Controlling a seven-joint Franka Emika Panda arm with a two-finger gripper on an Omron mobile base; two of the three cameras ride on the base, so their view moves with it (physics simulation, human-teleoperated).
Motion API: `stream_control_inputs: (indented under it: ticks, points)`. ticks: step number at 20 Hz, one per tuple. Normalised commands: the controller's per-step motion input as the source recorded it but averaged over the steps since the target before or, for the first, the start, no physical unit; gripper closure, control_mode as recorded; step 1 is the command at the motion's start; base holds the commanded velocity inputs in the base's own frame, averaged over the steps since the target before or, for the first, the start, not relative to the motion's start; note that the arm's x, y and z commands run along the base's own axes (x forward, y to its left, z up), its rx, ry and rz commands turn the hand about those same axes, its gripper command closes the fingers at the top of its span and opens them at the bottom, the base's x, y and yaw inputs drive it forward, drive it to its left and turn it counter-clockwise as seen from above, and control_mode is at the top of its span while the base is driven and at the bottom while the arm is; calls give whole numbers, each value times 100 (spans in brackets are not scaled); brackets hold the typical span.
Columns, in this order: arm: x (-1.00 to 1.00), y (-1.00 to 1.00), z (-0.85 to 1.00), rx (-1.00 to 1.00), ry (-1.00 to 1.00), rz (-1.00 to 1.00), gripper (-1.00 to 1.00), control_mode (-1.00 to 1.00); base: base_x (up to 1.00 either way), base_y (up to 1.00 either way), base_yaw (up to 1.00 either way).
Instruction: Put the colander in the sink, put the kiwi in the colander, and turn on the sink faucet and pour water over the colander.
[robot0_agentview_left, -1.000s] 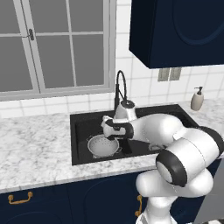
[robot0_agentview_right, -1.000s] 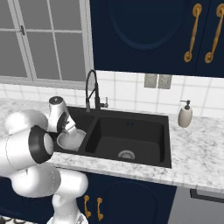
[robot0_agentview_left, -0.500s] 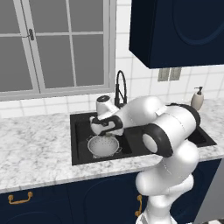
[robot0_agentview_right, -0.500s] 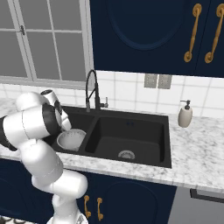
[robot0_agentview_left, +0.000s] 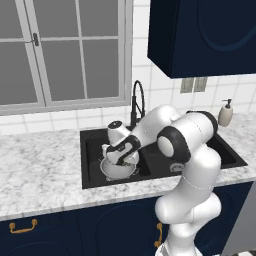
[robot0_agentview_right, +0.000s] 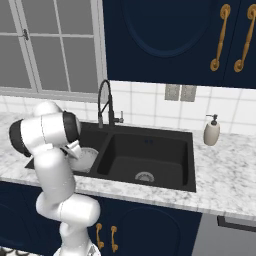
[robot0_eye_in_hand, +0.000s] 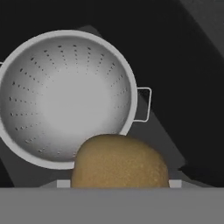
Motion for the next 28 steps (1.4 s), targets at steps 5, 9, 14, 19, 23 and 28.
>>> stream_control_inputs:
  ticks: [5,9,14,19,23,28]
  points:
    - [17,-17,-54,0,0,1,100,-100,0,0,0]
    - [42,-2,-49,0,0,2,100,-100,0,0,0]
    - [47,0,-47,-1,0,2,100,-100,0,0,0]
    - [16,0,-25,-1,-4,3,100,-100,0,0,0]
    - [14,0,-9,0,-6,2,100,-100,0,0,0]
    - [17,0,-3,0,-6,2,-100,-100,0,0,0]
